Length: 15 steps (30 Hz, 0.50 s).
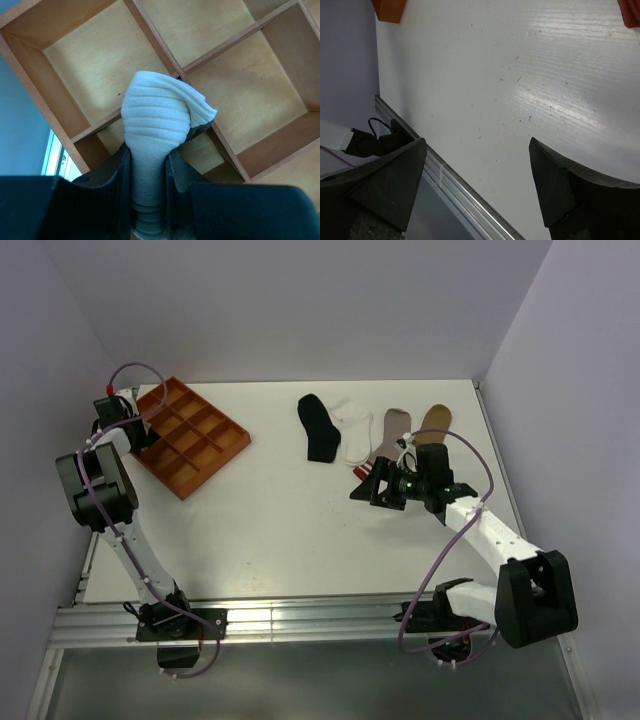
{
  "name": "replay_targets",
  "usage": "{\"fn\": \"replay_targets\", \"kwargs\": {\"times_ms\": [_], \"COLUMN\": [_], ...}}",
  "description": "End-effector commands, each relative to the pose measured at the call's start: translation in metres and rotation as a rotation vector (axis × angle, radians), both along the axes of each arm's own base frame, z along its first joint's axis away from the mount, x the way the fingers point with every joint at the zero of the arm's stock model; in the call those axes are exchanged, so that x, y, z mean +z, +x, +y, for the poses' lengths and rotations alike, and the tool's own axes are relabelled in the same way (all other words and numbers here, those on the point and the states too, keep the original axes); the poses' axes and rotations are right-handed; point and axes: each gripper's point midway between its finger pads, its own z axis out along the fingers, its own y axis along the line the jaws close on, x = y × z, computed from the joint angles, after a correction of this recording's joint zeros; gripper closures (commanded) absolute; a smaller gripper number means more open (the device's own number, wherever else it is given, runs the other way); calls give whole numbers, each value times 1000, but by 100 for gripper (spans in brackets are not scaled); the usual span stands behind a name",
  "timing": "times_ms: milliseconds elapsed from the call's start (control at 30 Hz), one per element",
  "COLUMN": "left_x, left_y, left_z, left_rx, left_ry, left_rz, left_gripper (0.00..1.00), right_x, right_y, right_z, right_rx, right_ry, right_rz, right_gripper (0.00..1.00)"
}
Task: Roll the socks
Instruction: Place the sock in the storage box.
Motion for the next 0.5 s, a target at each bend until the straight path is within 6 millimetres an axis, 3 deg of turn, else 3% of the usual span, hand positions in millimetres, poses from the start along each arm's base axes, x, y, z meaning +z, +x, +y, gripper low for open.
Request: {"fn": "replay_targets", "kwargs": {"times_ms": [0,67,100,133,167,333,467], "left_x": [-86,-84,-80,-78,-75,-50,-38], "left_y": [-89,-88,-86,-84,-84,-71,-61], "left_z": [21,18,16,13,13,15,15], "left_rx": [104,100,95,84,80,85,93], "left_ry": [18,4,0,-10,-8,-6,-20], "left_rz": [385,369,349,334,327,248,211], "left_gripper": [99,94,89,75,71,55,49], "right_x": [21,21,21,22,22,22,22], "right_y": [9,9,8,8,8,6,5], "right_z": [-1,0,0,0,0,0,-1], "right_rx": [6,4,8,7,8,11,9], "right_ry": [-16,-12,-7,-5,-6,-9,-9], "right_rz": [-92,-91,-91,-96,-95,-100,-102], "right_gripper": [10,10,10,10,10,10,10]}}
